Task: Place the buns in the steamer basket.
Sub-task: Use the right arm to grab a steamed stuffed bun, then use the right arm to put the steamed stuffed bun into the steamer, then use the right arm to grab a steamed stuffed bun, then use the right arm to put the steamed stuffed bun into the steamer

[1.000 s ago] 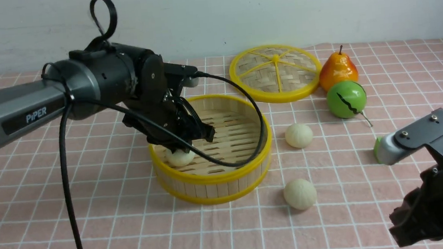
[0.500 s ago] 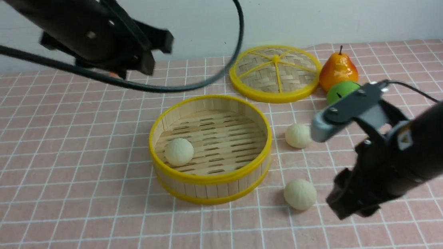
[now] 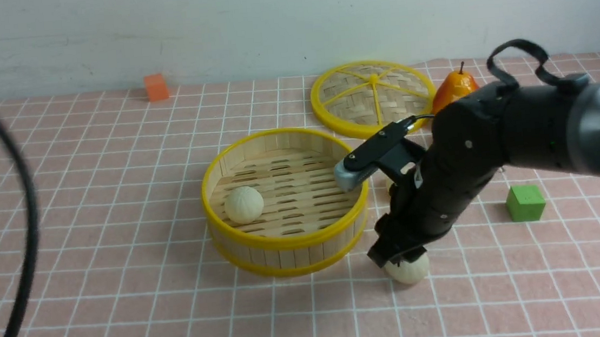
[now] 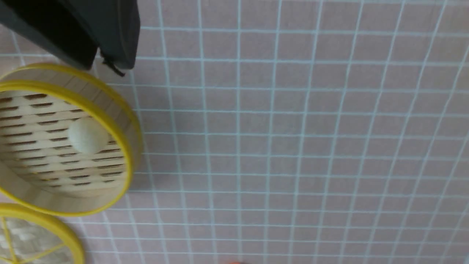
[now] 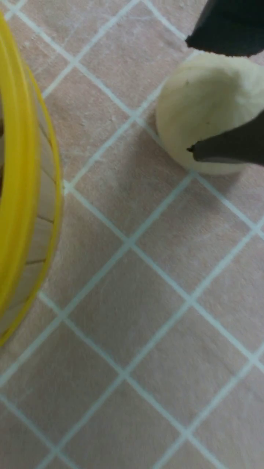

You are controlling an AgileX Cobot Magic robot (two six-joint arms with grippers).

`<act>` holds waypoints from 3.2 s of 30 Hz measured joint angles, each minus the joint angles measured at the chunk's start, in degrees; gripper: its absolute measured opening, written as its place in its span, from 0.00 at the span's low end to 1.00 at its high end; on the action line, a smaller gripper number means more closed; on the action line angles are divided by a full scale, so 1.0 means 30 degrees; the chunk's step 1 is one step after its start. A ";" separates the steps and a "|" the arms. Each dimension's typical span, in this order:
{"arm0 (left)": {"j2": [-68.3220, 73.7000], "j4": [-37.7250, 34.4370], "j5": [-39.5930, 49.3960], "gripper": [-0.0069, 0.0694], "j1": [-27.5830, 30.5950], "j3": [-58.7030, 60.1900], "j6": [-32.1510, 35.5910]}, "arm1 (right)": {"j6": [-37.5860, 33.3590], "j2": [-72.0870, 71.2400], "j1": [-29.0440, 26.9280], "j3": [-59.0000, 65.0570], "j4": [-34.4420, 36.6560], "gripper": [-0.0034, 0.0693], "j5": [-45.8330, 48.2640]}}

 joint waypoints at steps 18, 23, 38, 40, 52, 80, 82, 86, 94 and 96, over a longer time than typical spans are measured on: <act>-0.4043 0.1759 -0.0965 0.14 0.0000 0.6114 -0.1712 | -0.0164 0.0371 0.0000 -0.6081 -0.1720 0.06 0.3942; -0.4043 0.1943 -0.2962 0.14 0.0000 0.7063 -0.2300 | -0.1614 0.0898 0.0166 -0.7905 -0.0047 0.06 0.2874; -0.4043 0.1862 -0.3343 0.14 0.0000 0.7167 -0.2648 | -0.6026 0.4855 0.1704 -0.8260 0.0803 0.43 0.0603; -0.4043 0.1854 -0.3343 0.15 0.0000 0.7167 -0.2648 | -0.5943 0.4418 0.1710 -0.8260 0.0788 0.54 0.0881; -0.4043 0.1836 -0.3378 0.16 0.0000 0.7167 -0.2648 | -0.0980 0.2150 -0.1408 -0.8280 0.0224 0.70 0.1746; -0.4043 0.1836 -0.3972 0.20 0.0000 0.7167 -0.2648 | -0.0480 0.4827 -0.2960 -0.9736 -0.2275 0.05 0.1957; -0.4043 0.1836 -0.3972 0.20 0.0000 0.7167 -0.2648 | -0.0743 0.4586 -0.2719 -1.0545 -0.2311 0.05 0.2247; -0.4043 0.1836 -0.4112 0.20 0.0000 0.7167 -0.2648 | -0.1165 0.4320 -0.1563 -1.2409 -0.2357 0.05 0.2345; -0.4043 0.1836 -0.4184 0.21 0.0000 0.7167 -0.2648 | -0.3334 0.6237 0.1220 -1.3117 -0.2196 0.05 -0.0858; -0.4043 0.1836 -0.4184 0.21 0.0000 0.7167 -0.2648 | -0.3386 0.7320 0.1269 -1.3117 -0.2289 0.07 -0.1421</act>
